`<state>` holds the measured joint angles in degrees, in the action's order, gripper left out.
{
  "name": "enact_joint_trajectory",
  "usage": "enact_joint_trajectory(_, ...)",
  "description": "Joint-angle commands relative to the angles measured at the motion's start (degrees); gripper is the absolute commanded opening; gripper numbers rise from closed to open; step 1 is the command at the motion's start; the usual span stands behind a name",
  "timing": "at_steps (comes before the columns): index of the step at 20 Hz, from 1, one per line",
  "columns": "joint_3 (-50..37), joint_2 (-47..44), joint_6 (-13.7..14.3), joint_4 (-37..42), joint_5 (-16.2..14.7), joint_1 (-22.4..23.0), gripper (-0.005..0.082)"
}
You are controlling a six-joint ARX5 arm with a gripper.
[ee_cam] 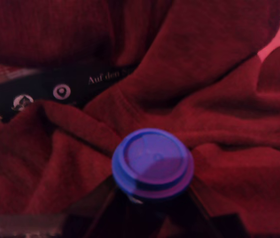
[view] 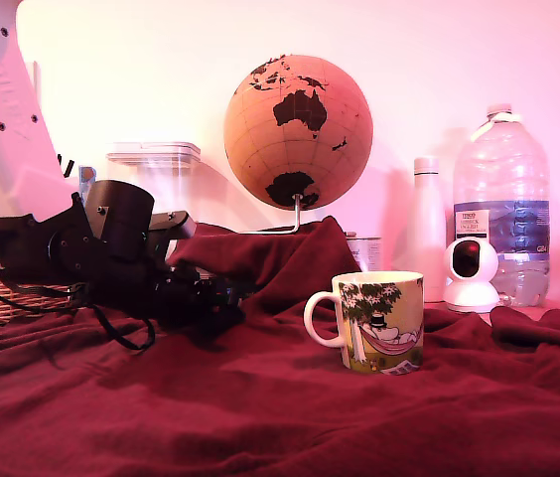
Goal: Pick up the coffee capsules on the table and drop them inside the coffee cup
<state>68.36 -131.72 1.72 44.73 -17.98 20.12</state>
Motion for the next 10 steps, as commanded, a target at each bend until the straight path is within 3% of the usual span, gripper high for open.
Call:
enact_joint_trajectory(1, 0.37, -0.57, 0.28, 0.37, -0.79, 0.13, 0.0145)
enact_joint_trajectory(10, 0.35, 4.74, 0.28, -4.72, -2.80, 0.13, 0.0145)
